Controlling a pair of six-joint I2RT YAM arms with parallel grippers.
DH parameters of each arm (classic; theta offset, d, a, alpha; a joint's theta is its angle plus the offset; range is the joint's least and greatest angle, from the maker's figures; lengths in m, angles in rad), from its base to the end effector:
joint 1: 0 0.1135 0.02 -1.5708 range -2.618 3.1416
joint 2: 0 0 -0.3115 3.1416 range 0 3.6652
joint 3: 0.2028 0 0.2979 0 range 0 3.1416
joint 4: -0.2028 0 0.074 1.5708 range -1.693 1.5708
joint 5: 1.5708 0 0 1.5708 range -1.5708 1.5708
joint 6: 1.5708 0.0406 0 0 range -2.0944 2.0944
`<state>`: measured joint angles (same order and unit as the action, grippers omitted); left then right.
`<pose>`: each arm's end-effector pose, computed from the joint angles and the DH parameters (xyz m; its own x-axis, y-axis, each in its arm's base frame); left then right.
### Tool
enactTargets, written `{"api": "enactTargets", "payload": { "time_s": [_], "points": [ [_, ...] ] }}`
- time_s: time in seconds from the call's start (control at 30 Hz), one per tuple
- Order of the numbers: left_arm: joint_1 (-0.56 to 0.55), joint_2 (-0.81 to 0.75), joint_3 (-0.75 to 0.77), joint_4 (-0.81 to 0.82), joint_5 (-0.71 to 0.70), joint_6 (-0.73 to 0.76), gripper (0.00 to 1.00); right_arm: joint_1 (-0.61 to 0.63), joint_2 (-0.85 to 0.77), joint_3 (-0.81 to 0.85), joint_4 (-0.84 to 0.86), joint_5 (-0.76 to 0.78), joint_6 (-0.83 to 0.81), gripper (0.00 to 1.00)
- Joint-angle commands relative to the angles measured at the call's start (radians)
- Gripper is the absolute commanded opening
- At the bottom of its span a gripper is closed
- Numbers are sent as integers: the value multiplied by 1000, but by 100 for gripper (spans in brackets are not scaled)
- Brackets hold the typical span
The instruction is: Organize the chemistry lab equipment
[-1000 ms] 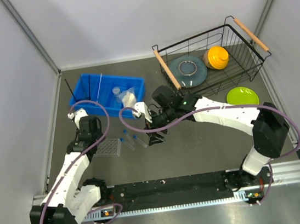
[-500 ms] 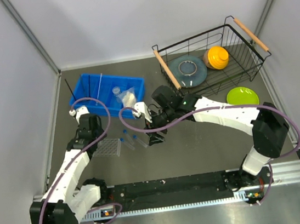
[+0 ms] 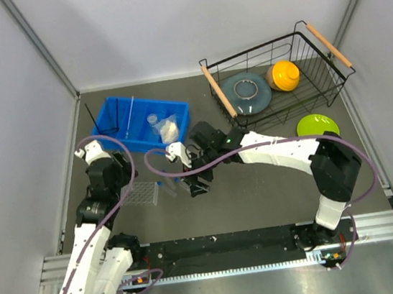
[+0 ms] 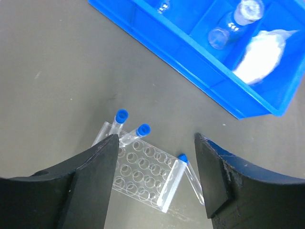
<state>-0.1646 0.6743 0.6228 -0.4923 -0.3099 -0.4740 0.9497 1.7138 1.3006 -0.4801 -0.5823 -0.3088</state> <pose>0.1673 -0.0152 0.2946 -0.4078 -0.3729 -0.8334 -0.3232 0.9127 -0.2502 0.2282 0.3573 0.2755 -0.1646 -0.6662 -0.7274 -0.9760 0.0034 0.2177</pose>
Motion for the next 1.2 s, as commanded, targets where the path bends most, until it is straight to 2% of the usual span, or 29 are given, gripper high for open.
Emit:
{"api": "enactTargets", "payload": {
  "time_s": [0.0, 0.1, 0.23, 0.4, 0.6, 0.87, 1.07, 1.17],
  "points": [
    [2, -80, 32, -46, 87, 2, 73, 52, 58, 68, 47, 131, 88, 66],
    [2, -142, 52, -83, 100, -6, 81, 69, 124, 103, 52, 232, 148, 63],
    [2, -229, 78, -149, 60, 5, 86, 87, 196, 150, 47, 323, 197, 60],
    [2, -301, 112, -233, -117, -32, 93, 115, 271, 195, 38, 410, 211, 60],
    [0, -413, 126, -288, -262, -80, 93, 126, 328, 220, 34, 489, 214, 57],
    [2, -453, 153, -292, -255, -75, 93, 126, 357, 213, 32, 545, 208, 36],
    [0, -456, 161, -276, -135, -58, 94, 126, 351, 198, 35, 579, 194, 27],
    [2, -459, 166, -275, -106, -63, 94, 124, 339, 181, 40, 582, 191, 18]
  ]
}}
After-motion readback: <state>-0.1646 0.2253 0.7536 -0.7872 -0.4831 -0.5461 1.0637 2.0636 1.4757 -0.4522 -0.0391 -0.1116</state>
